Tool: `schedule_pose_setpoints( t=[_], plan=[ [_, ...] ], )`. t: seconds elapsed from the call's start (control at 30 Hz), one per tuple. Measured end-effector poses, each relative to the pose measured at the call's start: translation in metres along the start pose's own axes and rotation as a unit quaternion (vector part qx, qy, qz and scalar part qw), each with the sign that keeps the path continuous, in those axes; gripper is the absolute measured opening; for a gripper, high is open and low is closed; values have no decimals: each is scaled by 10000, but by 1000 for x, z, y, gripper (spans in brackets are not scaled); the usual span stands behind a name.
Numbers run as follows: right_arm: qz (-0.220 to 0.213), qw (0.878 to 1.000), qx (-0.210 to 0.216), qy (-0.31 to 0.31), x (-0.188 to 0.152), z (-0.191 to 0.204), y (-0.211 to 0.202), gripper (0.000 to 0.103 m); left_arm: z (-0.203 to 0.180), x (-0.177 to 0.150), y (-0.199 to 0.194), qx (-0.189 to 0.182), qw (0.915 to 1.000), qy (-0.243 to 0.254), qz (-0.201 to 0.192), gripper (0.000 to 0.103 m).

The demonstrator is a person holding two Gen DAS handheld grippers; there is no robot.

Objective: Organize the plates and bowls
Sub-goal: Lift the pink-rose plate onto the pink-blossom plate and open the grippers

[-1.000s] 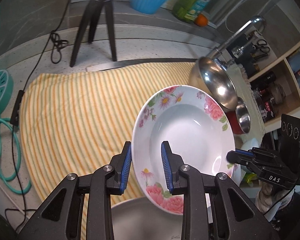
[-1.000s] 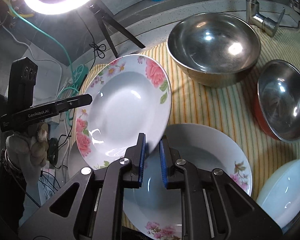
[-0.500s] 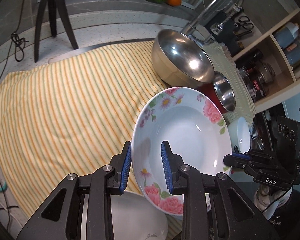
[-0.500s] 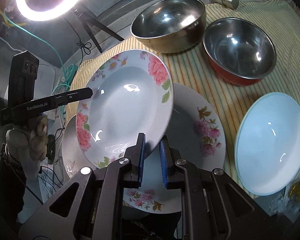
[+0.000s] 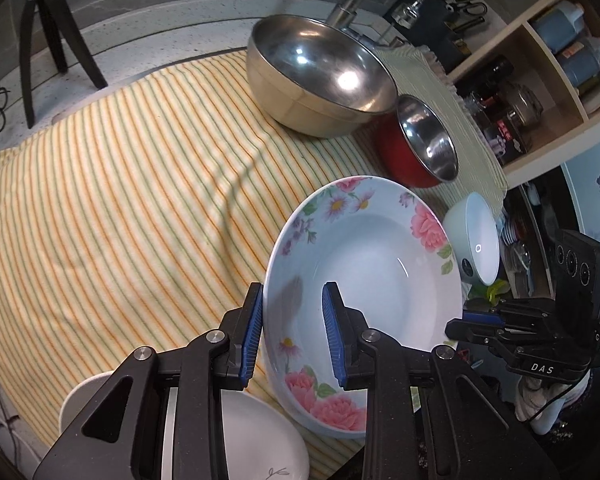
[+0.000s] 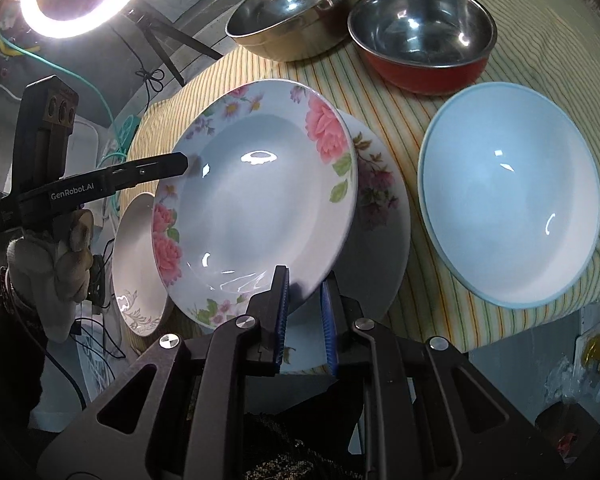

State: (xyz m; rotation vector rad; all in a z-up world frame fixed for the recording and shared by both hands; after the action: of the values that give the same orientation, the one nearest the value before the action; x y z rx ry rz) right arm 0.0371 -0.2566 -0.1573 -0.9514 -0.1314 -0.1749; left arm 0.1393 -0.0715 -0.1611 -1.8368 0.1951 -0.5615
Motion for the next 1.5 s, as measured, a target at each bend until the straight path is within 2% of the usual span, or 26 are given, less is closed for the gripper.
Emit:
schedule_pose_setpoints(
  t=[0.3,0.67,0.87,1.1,1.37,1.47,1.5],
  plan=[
    [139,9998,-10,112,-17,-9,-1,17,-13,-5,5,33,9997,201,101,26],
    [218,9996,18,153,-20,-11,2,17,-18,-12,14,168,9992,296,229,26],
    [205,9997,17,148,-18,-12,1,17,-19,-11,15,218,9991,295,210,26],
    [238,9997,-89,41,-20,-8,3,22,-23,-8,17,368,9985,364,184,26],
    [268,9996,-121,-8,-20,-6,3,22,-22,-7,13,336,9988,346,126,26],
    [278,9996,-97,-23,-22,-6,2,29,-21,-7,9,293,9991,306,89,26],
    [267,9996,-100,-31,-22,-5,2,35,-20,-7,8,286,9991,291,72,26]
  ],
)
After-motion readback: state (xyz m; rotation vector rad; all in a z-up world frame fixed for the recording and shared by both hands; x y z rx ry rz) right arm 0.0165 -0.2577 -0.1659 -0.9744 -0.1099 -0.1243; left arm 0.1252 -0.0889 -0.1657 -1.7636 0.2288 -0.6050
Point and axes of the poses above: each gripper's, at about its wrist camera, not at the fingertips, and y roughly the way its jaws point, z to its left, x to its top, the point moved 5 cm from there along y, roughly the way its jaws point, and after that the axes turned 9 degrees about x, right-handed, at the moved point
